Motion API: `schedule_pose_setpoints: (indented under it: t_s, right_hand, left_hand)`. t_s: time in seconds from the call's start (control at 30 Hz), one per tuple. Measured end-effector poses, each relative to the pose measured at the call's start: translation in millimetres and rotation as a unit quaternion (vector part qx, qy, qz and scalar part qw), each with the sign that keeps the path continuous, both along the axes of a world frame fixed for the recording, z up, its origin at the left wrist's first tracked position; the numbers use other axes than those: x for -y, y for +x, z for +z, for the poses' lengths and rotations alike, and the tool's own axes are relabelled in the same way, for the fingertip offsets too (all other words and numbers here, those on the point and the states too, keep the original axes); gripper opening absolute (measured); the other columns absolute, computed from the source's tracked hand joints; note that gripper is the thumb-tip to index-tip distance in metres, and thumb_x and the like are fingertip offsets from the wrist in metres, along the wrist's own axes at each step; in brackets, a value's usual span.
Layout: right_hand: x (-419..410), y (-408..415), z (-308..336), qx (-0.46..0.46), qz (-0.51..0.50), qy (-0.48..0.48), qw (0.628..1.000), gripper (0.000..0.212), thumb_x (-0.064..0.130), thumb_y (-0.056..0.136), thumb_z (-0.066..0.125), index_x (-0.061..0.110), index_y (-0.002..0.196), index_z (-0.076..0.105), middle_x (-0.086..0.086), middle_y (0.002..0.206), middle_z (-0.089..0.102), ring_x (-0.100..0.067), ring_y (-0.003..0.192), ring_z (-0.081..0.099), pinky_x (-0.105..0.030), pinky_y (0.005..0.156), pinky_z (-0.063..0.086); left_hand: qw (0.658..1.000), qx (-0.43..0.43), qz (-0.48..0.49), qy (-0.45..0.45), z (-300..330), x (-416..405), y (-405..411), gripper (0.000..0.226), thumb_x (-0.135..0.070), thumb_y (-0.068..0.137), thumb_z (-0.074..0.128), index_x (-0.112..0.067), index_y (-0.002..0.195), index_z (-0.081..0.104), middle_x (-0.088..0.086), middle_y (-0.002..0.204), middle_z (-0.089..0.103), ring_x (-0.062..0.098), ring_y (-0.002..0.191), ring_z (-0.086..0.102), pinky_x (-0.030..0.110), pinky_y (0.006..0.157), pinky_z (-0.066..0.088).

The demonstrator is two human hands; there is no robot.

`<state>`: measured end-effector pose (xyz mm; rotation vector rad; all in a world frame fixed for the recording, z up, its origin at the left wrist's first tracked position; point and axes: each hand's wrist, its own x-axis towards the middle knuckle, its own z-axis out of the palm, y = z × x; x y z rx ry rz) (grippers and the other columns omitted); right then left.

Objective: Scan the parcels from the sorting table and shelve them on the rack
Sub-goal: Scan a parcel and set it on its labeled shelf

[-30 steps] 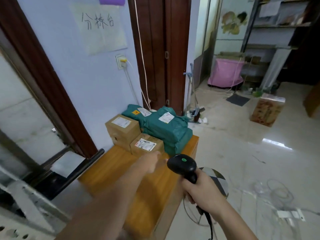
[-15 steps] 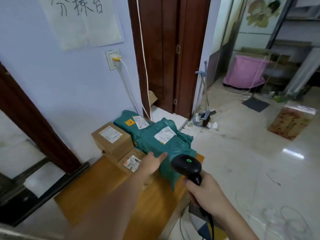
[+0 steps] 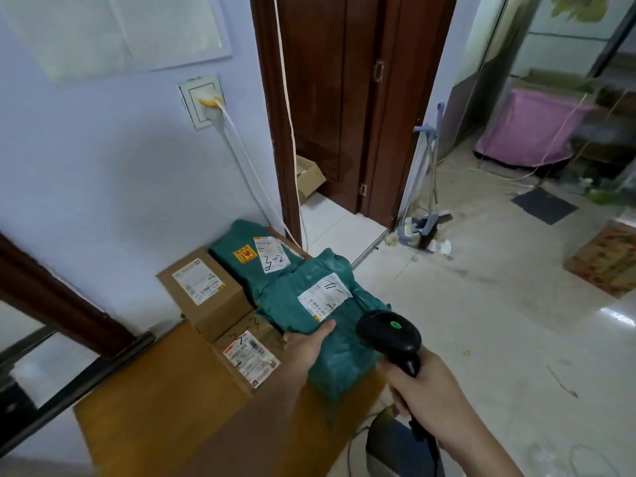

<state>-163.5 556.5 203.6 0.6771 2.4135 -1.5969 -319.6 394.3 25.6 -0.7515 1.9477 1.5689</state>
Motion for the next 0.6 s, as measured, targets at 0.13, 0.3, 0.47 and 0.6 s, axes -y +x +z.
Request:
schedule_pose_setpoints:
  t_s: [0.13,0.3,0.47,0.6]
  right_hand:
    - [-20.2,-19.2,-11.4,0.028,0.06,0.03,0.997,0.017,0.031,0.085,0.071,0.019,0.078,0.063,-0.006,0.057,0.065,-0.019,0.053,0.059,-0.042,0.066,0.053]
    - [-42.9,-40.7,-14.6,0.042,0.109,0.012,0.993,0.017,0.028,0.088,0.069,0.017,0.077,0.062,-0.003,0.052,0.06,-0.013,0.046,0.054,-0.031,0.059,0.044]
    - [-53.0,-56.0,-14.8,0.039,0.153,-0.01,0.987,0.014,0.024,0.091,0.067,0.013,0.086,0.061,-0.005,0.053,0.058,-0.013,0.044,0.052,-0.027,0.054,0.044]
    - [-52.0,-60.0,-14.8,0.04,0.183,-0.016,0.982,0.015,0.025,0.091,0.067,0.012,0.087,0.06,-0.003,0.049,0.059,-0.013,0.044,0.053,-0.031,0.057,0.047]
  left_hand:
    - [0.999,0.002,0.051,0.006,-3.7,-3.0,2.2,0.155,-0.077,0.024,0.09,-0.008,0.149,0.031,0.013,0.138,0.057,0.036,0.125,0.06,0.055,0.107,0.054]
    - [0.994,-0.004,0.113,0.008,4.3,-8.6,7.3,0.132,-0.067,0.032,0.101,-0.013,0.135,0.038,0.006,0.128,0.059,0.034,0.122,0.063,0.054,0.104,0.055]
    - [0.99,-0.007,0.14,0.0,12.4,-12.2,16.3,0.12,-0.059,0.049,0.101,-0.014,0.141,0.036,0.005,0.129,0.06,0.032,0.119,0.064,0.054,0.101,0.058]
    - [0.987,-0.035,0.153,0.02,12.8,-5.2,25.4,0.119,-0.06,0.042,0.104,-0.016,0.135,0.042,0.004,0.126,0.066,0.028,0.112,0.07,0.052,0.097,0.061]
